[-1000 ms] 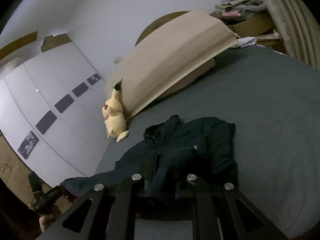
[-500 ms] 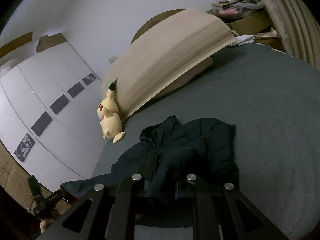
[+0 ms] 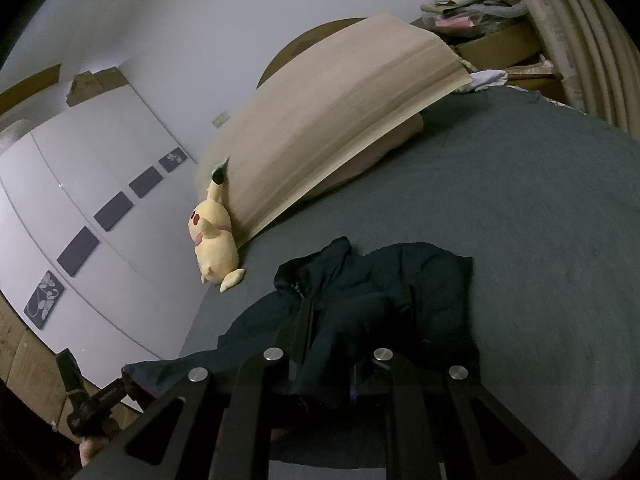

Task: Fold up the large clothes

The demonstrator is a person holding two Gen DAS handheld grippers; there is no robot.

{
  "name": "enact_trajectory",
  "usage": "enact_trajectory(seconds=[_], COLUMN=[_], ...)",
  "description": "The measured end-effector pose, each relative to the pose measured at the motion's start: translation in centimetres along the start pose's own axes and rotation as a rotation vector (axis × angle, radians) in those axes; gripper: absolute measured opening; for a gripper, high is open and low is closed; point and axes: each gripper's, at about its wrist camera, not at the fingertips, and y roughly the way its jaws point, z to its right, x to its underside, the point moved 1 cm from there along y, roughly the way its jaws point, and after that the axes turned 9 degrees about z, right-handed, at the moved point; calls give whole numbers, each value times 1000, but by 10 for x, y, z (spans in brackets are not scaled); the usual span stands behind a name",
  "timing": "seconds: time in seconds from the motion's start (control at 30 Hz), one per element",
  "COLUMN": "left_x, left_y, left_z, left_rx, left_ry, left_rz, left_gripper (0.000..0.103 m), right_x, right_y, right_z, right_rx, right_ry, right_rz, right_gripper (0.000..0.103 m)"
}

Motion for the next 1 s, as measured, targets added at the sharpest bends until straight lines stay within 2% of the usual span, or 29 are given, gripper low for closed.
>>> enact_trajectory(seconds=[0.67, 1.0], left_x=[-28, -37], left_y=[56, 76], left_z=[8, 12], left_rx=[-42, -47], left_ry=[34, 57], left_rz=[-38, -48], left_gripper=[19, 19], right_x=[-27, -34], right_y=[64, 83], right_z=[9, 16], right_rx=[36, 52], right_ry=[16, 29], right_rz=[-9, -13], right_gripper=[13, 13])
